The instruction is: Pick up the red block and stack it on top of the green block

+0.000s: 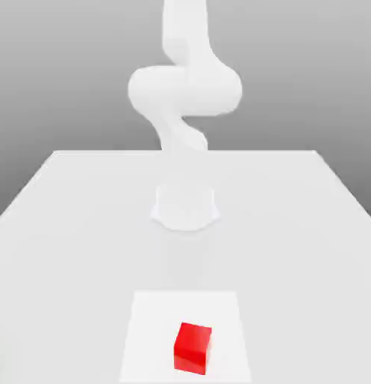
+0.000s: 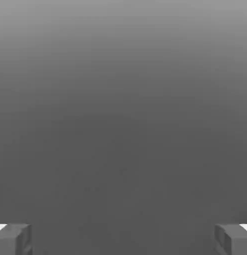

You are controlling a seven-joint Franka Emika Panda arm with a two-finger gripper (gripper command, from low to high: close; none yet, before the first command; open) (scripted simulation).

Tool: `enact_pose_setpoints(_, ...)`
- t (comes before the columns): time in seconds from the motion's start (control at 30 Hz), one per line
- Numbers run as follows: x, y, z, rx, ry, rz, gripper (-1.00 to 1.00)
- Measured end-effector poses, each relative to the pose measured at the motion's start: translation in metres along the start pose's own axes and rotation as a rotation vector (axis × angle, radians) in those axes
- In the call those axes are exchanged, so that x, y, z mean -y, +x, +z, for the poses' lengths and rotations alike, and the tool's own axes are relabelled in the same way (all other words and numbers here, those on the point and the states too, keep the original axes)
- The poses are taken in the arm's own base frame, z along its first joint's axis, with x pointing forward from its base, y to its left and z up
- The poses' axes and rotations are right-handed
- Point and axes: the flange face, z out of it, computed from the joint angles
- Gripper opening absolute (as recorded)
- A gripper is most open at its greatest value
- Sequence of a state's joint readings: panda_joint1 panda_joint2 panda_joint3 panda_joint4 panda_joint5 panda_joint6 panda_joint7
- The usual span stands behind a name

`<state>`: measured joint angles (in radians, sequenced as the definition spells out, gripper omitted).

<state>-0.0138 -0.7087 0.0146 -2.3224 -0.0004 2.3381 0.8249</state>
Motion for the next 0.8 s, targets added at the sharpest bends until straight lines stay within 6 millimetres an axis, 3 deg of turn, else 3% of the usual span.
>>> enact_pose_setpoints(0.2,-0.014,-0.019,0.126,0.111,-0.148,0.05,0.0)
enact_pose_setpoints(0.43,-0.059,-0.064,0.253,0.238,-0.315,0.108,0.0)
enact_pose_setpoints(0.63,-0.115,-0.121,0.341,0.348,-0.457,0.159,0.0)
enact_pose_setpoints(0.8,-0.167,-0.175,0.396,0.432,-0.563,0.198,0.0)
